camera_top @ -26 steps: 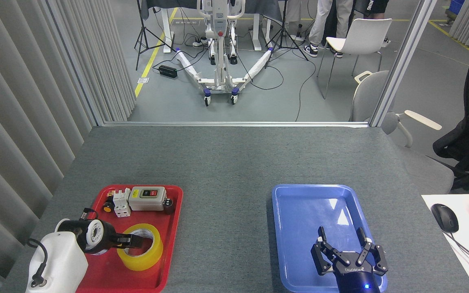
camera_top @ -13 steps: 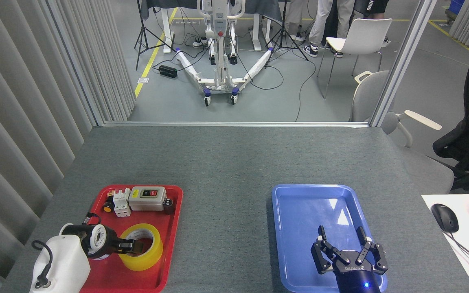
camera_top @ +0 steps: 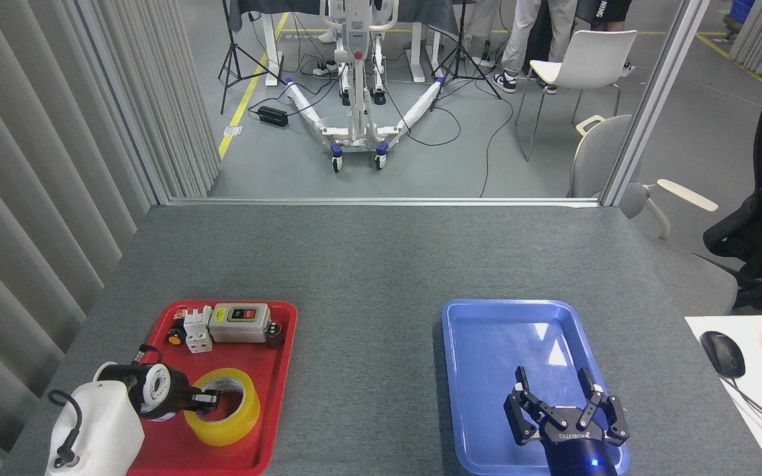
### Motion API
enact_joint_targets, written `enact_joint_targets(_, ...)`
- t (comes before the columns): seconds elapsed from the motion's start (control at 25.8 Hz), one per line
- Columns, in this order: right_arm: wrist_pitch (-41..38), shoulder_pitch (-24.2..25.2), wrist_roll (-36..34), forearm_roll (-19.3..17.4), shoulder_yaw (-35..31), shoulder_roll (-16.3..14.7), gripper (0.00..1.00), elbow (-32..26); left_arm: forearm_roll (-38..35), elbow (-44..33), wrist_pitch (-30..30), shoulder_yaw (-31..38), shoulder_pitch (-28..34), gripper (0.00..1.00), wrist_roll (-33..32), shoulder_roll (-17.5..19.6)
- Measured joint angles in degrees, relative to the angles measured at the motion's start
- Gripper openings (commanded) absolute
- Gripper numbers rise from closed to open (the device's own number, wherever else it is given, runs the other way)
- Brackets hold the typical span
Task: Place and move tape with both arms
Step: 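Lower the left gripper into the tape roll's hole and grasp it, then lift the tape roll with the left gripper and carry it toward the right gripper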
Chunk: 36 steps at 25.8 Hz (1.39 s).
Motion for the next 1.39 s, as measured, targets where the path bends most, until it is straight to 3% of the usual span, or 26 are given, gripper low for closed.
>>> enact_joint_targets(0.23, 0.0, 0.0, 0.0, 0.0, 0.4, 0.0, 1.0, 0.0, 4.2, -0.3, -0.5, 1.4, 0.0, 0.0, -2.3, 0.1)
enact_joint_targets(0.39, 0.0, -0.2, 0.1, 0.1, 0.5, -0.1, 1.0, 0.0, 11.4, -4.1, 0.0, 7.0, 0.0, 0.0, -1.1, -0.1)
enact_joint_targets(0.74, 0.1, -0.6, -0.3, 0.1, 0.4, -0.1, 1.0, -0.1, 44.3, -7.4, 1.0, 15.2, 2.5, 0.0, 2.2, 0.3)
enact_joint_targets(1.01, -1.2, -1.1, -0.6, -0.7, 0.5, -0.2, 1.0, -0.5, 57.2, -9.4, 2.2, 15.4, 5.3, 0.0, 0.8, -0.2)
enact_joint_targets(1.08, -3.7, -1.3, -0.9, -2.9, 0.5, -0.3, 1.0, -1.3, 61.9, -10.3, 1.0, 14.8, 6.9, 0.0, -1.1, -0.3)
enact_joint_targets(1.24, -13.8, -1.3, 0.3, -12.4, 0.7, -2.6, 1.0, -2.4, 66.5, -10.7, -5.2, 12.1, 10.1, 0.0, -4.9, -1.4)
enact_joint_targets(1.39, -23.8, -1.2, 1.7, -24.8, 3.9, -8.9, 1.0, -2.7, 67.5, -11.8, -10.7, 10.7, 13.4, 0.0, -8.2, -4.6)
